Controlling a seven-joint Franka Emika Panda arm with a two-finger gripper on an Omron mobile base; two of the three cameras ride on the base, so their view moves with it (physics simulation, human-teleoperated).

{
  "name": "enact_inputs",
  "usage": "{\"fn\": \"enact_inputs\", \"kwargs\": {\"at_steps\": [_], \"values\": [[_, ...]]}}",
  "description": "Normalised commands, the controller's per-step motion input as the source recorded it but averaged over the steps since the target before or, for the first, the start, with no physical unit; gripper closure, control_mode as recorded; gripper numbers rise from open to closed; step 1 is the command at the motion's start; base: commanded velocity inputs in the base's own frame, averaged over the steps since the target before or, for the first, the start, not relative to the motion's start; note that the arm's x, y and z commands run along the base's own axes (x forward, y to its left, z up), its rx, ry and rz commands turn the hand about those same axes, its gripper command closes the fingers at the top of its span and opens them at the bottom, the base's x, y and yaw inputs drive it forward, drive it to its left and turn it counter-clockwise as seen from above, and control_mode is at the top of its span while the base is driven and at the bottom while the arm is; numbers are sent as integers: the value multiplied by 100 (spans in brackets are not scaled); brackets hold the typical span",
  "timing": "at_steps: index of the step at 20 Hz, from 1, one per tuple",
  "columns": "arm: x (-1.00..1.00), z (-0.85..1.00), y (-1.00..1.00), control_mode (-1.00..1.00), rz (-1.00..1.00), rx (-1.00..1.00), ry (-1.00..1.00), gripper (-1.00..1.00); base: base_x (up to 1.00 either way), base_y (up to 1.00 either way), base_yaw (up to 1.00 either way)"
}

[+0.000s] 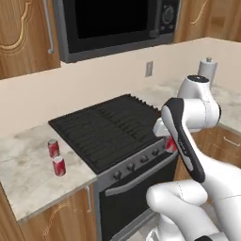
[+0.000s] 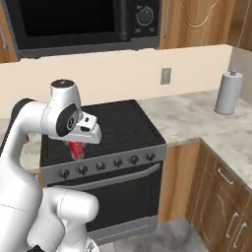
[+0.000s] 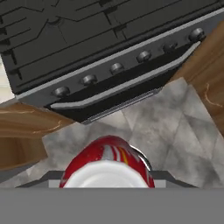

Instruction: Four empty soda cans are scattered around the kitchen. Gather all the cans and cluster them next to the stove for recycling.

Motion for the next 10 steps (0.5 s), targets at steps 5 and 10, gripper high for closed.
{"fn": "enact_inputs", "kwargs": {"at_steps": [5, 10], "values": [[0, 0, 0, 100, 0, 0, 0, 100, 39, 9, 50], [0, 0, 0, 100, 0, 0, 0, 100, 30, 0, 54]]}}
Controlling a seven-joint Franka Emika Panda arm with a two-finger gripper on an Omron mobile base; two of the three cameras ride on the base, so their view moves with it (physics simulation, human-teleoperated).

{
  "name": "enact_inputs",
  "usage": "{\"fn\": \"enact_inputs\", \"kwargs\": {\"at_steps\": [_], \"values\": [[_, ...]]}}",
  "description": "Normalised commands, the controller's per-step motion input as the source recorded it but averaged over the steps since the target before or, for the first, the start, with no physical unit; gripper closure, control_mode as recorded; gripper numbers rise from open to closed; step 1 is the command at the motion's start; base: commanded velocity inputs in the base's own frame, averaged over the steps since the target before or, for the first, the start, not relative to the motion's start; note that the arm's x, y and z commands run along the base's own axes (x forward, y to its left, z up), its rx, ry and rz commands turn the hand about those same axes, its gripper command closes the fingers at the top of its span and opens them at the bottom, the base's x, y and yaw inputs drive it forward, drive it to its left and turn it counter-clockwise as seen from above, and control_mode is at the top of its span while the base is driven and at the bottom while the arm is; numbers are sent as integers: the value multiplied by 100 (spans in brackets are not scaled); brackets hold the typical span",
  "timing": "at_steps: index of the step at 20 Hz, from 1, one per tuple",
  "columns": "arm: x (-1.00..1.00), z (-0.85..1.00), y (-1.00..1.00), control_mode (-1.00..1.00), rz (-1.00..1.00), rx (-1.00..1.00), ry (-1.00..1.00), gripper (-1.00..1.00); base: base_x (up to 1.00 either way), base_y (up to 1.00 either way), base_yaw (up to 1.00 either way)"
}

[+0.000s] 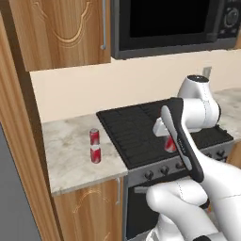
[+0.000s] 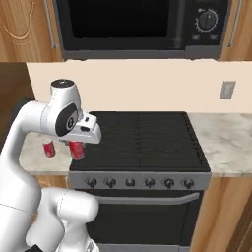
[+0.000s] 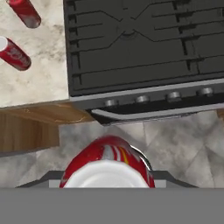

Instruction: Four empty soda cans are scattered around the kitchen. Gather all the cans and cluster them next to the stove for recycling.

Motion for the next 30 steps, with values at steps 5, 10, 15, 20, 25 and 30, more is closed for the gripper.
{"fn": "enact_inputs", "kwargs": {"at_steps": [5, 10, 15, 20, 25, 30], "values": [[0, 0, 0, 100, 0, 0, 0, 100, 47, 0, 48], [0, 0, 0, 100, 0, 0, 0, 100, 76, -1, 24], [0, 0, 0, 100, 0, 0, 0, 100, 44, -7, 8], [0, 0, 0, 100, 0, 0, 0, 100, 9, 0, 2], [18, -8, 0, -100, 4, 0, 0, 100, 0, 0, 0], [49, -34, 4, -100, 26, 0, 0, 100, 0, 0, 0]]}}
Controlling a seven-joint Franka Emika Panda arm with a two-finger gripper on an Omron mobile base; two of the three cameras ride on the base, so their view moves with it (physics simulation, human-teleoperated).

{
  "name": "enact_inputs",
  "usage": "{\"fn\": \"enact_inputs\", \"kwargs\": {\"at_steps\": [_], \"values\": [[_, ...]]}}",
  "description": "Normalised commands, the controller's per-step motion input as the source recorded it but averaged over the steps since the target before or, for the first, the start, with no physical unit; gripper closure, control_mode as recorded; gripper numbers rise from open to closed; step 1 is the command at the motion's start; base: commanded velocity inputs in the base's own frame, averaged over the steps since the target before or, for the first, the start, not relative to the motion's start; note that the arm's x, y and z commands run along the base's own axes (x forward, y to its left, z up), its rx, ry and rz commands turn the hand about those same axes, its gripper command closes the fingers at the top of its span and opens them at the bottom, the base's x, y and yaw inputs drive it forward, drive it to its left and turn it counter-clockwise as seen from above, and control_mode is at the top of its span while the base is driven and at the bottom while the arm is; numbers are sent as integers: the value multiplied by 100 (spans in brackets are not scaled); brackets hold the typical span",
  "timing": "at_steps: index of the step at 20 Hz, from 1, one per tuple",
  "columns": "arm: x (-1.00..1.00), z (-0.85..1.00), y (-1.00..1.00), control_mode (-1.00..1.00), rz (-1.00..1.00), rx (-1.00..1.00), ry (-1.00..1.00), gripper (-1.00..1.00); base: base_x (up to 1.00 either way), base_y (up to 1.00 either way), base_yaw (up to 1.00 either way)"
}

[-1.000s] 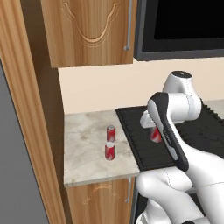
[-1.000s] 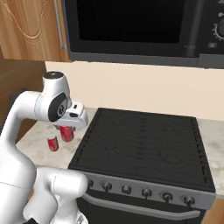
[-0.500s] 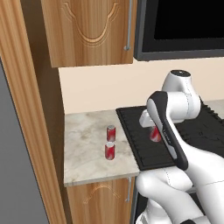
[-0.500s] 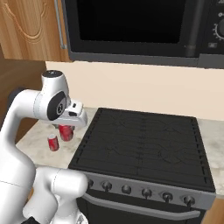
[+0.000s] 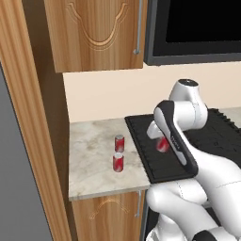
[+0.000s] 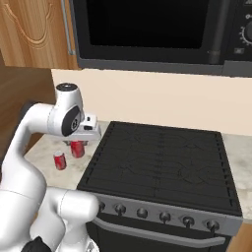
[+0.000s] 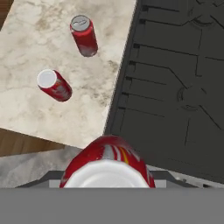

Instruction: Four empty soda cans are scattered around the kitchen. Gather all the cans and cluster them next to the stove for recycling.

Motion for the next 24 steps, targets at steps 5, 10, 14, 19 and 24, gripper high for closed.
{"fn": "enact_inputs", "kwargs": {"at_steps": [5, 10, 14, 19, 24], "values": [[46, -26, 33, -100, 30, 0, 1, 100, 0, 0, 0], [34, -10, 58, -100, 13, -7, 2, 100, 0, 0, 0], [33, -17, 35, -100, 8, -3, 0, 100, 0, 0, 0], [28, -36, 3, -100, 11, 0, 0, 100, 0, 0, 0], [12, -40, 0, -100, 10, 0, 0, 100, 0, 0, 0]]}}
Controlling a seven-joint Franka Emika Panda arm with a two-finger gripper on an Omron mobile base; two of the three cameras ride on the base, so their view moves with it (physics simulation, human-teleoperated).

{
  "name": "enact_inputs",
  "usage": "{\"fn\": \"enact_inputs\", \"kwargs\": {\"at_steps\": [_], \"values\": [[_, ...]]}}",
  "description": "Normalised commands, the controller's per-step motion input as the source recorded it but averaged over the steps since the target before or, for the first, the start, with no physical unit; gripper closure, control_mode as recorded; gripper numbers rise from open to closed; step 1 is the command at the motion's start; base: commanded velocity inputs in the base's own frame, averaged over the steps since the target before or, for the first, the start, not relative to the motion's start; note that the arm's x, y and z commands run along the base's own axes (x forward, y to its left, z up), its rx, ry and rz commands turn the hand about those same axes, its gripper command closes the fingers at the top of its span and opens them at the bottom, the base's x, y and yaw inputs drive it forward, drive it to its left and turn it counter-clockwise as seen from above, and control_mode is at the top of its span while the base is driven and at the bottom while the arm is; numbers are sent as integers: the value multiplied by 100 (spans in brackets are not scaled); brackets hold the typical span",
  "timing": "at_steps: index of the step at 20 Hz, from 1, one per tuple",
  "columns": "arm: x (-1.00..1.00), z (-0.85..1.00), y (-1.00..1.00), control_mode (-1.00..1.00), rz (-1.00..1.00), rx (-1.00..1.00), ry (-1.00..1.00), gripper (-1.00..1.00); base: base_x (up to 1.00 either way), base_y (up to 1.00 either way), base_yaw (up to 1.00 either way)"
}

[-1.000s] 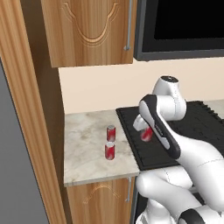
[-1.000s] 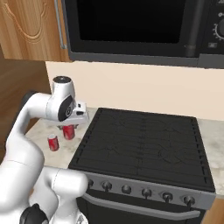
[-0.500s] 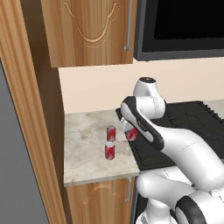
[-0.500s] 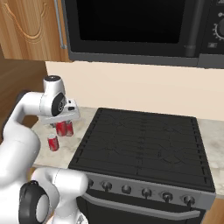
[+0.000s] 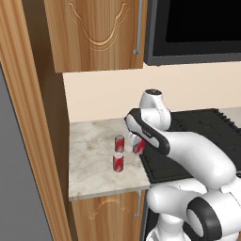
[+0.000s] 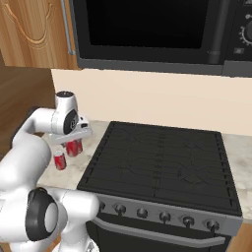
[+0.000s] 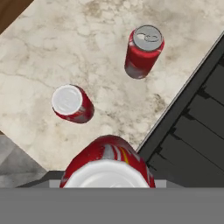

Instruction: Four empty soda cans are scattered around the kitchen. Gather all the cans and cluster them next to the stove for recycling.

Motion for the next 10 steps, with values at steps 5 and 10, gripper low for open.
{"fn": "enact_inputs", "kwargs": {"at_steps": [5, 10], "values": [[16, -36, 0, -100, 7, 0, 0, 100, 0, 0, 0], [19, -34, 0, -100, 6, 0, 0, 100, 0, 0, 0]]}}
